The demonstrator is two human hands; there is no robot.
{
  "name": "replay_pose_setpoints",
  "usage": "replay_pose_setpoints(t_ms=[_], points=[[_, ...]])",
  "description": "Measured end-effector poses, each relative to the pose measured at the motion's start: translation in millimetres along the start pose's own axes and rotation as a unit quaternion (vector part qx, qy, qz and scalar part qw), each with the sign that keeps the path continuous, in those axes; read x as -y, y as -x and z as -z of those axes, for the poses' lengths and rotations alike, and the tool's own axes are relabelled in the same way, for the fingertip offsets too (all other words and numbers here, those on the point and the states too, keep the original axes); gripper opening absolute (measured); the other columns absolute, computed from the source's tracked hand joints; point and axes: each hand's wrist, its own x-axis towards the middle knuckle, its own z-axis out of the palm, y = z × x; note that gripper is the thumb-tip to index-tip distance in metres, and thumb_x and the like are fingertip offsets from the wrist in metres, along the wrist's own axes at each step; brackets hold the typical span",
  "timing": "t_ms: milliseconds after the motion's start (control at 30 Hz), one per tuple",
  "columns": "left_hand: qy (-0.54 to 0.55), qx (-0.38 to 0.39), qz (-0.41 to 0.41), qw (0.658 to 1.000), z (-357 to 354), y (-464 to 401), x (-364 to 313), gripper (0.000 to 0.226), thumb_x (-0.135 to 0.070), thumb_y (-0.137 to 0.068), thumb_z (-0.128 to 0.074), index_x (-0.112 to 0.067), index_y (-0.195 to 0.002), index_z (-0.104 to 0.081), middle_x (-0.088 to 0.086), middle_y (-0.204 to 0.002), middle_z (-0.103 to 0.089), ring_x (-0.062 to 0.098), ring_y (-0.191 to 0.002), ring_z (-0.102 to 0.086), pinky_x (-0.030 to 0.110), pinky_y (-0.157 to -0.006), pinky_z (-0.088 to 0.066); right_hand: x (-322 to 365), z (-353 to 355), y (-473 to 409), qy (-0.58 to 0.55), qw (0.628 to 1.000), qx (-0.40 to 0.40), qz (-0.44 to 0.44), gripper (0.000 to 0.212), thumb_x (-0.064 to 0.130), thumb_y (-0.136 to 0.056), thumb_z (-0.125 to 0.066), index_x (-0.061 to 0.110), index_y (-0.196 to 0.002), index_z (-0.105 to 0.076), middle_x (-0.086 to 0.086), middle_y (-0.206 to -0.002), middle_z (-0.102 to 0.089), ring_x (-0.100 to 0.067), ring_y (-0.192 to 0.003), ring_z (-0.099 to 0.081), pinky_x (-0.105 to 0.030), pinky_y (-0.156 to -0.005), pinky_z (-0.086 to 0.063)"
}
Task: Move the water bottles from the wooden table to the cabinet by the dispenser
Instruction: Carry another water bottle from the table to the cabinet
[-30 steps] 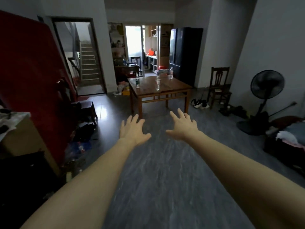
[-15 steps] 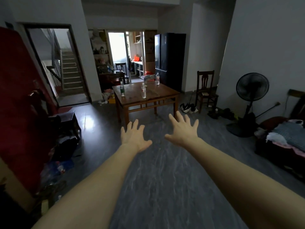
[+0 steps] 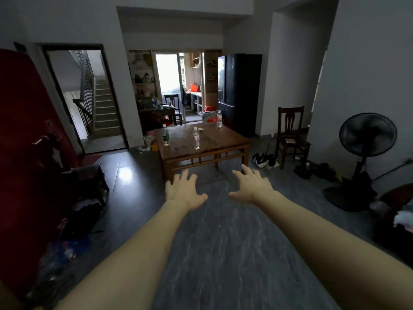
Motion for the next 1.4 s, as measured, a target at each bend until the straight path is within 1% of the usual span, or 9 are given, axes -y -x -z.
replay_pose_setpoints(t_ms=[200, 467, 633, 700, 800, 1000, 1100, 1233, 1400], points=[[-0.013, 0.020, 0.002, 1.000, -10.8, -84.9, 11.7, 0.076, -0.059, -0.094, -0.056, -0.025, -0.157, -0.032, 0.005, -0.168, -0.019, 0.031, -0.150, -0.025, 0.049, -0.117, -0.032, -5.3, -17.7, -89.4, -0.023, 0.999, 0.029, 0.002, 0.081, 0.060, -0.086, -0.057, 0.029, -0.153, -0.024, -0.002, -0.165, -0.012, -0.032, -0.146, -0.022, -0.052, -0.107, -0.036], [-0.005, 0.002, 0.010, 1.000, -1.4, -236.4, 49.4, 0.075, -0.060, -0.094, -0.055, -0.024, -0.156, -0.034, 0.005, -0.166, -0.024, 0.033, -0.148, -0.028, 0.050, -0.115, -0.033, 11.0, -5.2, -241.3, -0.014, 0.999, 0.025, 0.013, 0.076, 0.057, -0.088, -0.057, 0.025, -0.152, -0.029, -0.005, -0.160, -0.023, -0.033, -0.142, -0.028, -0.052, -0.107, -0.037], [-0.006, 0.011, 0.000, 1.000, -7.3, -327.5, 57.8, 0.072, -0.060, -0.094, -0.056, -0.024, -0.153, -0.038, 0.005, -0.163, -0.027, 0.032, -0.146, -0.030, 0.049, -0.112, -0.034, 14.7, -4.9, -322.6, -0.035, 0.999, 0.030, 0.008, 0.077, 0.057, -0.089, -0.056, 0.027, -0.153, -0.027, -0.003, -0.162, -0.019, -0.033, -0.144, -0.025, -0.050, -0.110, -0.036], [-0.003, 0.020, -0.009, 1.000, -10.6, -359.2, 55.6, 0.072, -0.059, -0.094, -0.056, -0.023, -0.153, -0.038, 0.005, -0.164, -0.026, 0.033, -0.146, -0.029, 0.050, -0.112, -0.033, 6.9, -5.0, -347.8, -0.051, 0.997, 0.053, -0.005, 0.078, 0.056, -0.089, -0.057, 0.026, -0.154, -0.026, -0.003, -0.163, -0.018, -0.033, -0.145, -0.024, -0.049, -0.111, -0.035], [-0.002, 0.032, -0.018, 0.999, -20.2, -405.4, 51.3, 0.074, -0.059, -0.093, -0.057, -0.024, -0.155, -0.036, 0.005, -0.166, -0.022, 0.034, -0.147, -0.028, 0.050, -0.114, -0.033, -6.9, -5.4, -387.9, -0.074, 0.996, 0.046, -0.018, 0.076, 0.054, -0.087, -0.058, 0.023, -0.152, -0.032, -0.007, -0.158, -0.027, -0.033, -0.142, -0.031, -0.048, -0.110, -0.038], [-0.002, 0.041, -0.032, 0.999, -43.8, -503.4, 35.7, 0.074, -0.059, -0.092, -0.058, -0.025, -0.154, -0.036, 0.005, -0.164, -0.023, 0.034, -0.145, -0.031, 0.051, -0.111, -0.034, -32.7, -23.5, -475.4, -0.058, 0.997, 0.050, -0.027, 0.073, 0.057, -0.085, -0.058, 0.026, -0.147, -0.037, -0.006, -0.154, -0.032, -0.033, -0.137, -0.036, -0.048, -0.103, -0.041], [-0.004, 0.045, -0.027, 0.999, -52.4, -559.7, 26.6, 0.074, -0.059, -0.092, -0.058, -0.025, -0.154, -0.036, 0.005, -0.163, -0.024, 0.033, -0.145, -0.031, 0.050, -0.112, -0.034, -52.8, -30.9, -533.9, -0.059, 0.997, 0.050, -0.026, 0.074, 0.058, -0.084, -0.058, 0.026, -0.147, -0.037, -0.006, -0.154, -0.032, -0.035, -0.137, -0.035, -0.050, -0.102, -0.040], [-0.001, 0.051, -0.016, 0.999, -51.1, -635.0, 14.7, 0.076, -0.058, -0.093, -0.058, -0.023, -0.156, -0.035, 0.005, -0.164, -0.023, 0.034, -0.145, -0.031, 0.050, -0.113, -0.033, -81.6, -25.6, -620.3, -0.082, 0.994, 0.062, -0.023, 0.079, 0.059, -0.083, -0.059, 0.024, -0.150, -0.034, -0.009, -0.155, -0.031, -0.035, -0.138, -0.036, -0.050, -0.109, -0.039], [0.032, 0.030, 0.012, 0.999, -47.9, -723.3, 3.8, 0.076, -0.059, -0.094, -0.056, -0.022, -0.157, -0.034, 0.005, -0.166, -0.021, 0.035, -0.145, -0.031, 0.051, -0.113, -0.032, -106.9, -18.1, -715.0, -0.113, 0.991, 0.064, -0.021, 0.080, 0.056, -0.083, -0.061, 0.022, -0.150, -0.034, -0.010, -0.153, -0.033, -0.034, -0.135, -0.040, -0.050, -0.107, -0.042]])
